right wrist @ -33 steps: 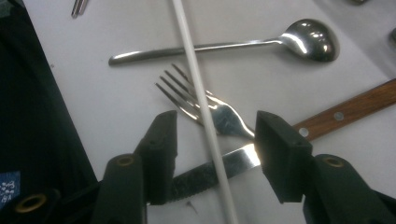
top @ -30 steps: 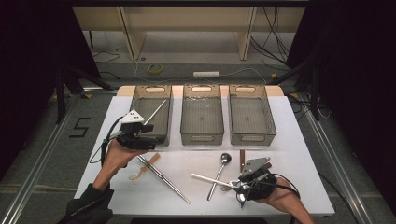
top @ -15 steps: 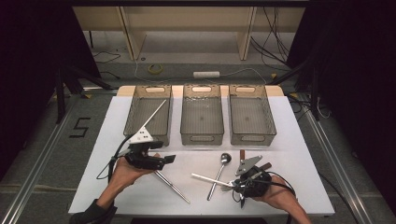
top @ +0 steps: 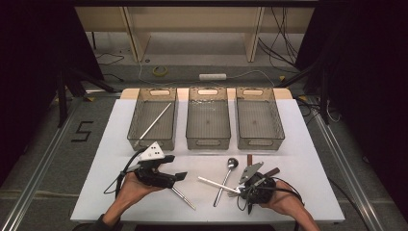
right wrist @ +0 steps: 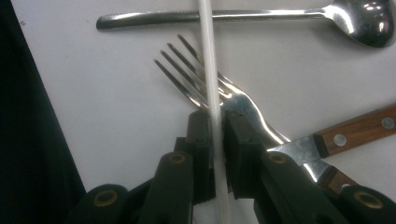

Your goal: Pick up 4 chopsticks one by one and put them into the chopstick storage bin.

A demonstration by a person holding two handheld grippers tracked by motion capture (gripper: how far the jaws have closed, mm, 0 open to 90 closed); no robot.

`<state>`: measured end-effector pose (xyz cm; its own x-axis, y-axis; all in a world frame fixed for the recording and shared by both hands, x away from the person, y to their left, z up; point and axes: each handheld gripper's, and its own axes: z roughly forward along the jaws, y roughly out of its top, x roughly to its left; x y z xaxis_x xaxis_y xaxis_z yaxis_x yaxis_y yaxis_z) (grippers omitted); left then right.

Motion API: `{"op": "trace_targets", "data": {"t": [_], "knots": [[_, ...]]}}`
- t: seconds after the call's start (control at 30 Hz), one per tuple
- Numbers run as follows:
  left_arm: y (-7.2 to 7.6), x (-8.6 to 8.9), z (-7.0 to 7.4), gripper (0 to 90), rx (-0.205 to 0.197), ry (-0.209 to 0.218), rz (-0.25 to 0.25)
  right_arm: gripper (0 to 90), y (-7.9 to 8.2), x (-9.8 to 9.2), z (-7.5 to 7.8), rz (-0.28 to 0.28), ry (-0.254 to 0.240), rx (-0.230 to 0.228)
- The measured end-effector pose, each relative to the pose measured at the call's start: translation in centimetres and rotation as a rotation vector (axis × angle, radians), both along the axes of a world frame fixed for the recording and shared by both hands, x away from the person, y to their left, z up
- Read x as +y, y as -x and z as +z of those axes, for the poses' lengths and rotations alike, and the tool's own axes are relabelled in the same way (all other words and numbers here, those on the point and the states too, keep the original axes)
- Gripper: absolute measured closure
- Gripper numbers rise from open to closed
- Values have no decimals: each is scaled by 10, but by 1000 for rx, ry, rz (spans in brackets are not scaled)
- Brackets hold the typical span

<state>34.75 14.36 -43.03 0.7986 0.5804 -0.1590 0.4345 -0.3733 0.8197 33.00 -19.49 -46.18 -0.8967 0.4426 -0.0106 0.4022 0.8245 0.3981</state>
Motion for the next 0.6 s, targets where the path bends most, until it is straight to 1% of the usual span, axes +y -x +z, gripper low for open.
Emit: {"op": "trace_targets", "data": {"t": [0.07,0.2,0.33,0.4,0.47,0.5,0.6], "knots": [[1,-2,-1,223,3,-7,-7,818,0,1,-1,12,12,-2],[2,-3,-1,223,-1,-14,-16,844,-1,2,-1,25,11,4],[2,-3,-1,223,-1,-18,-19,855,-2,2,-1,35,15,-1],[2,-4,-1,224,-3,-17,-21,858,-2,1,0,29,3,2],[3,-5,-1,224,-4,-18,-28,860,-3,0,1,28,-2,-9],[3,-6,-1,224,-5,-22,-34,860,-3,-1,3,24,-4,-3],[5,-9,0,227,-7,-25,-45,862,-3,-2,9,31,-27,-15]]}}
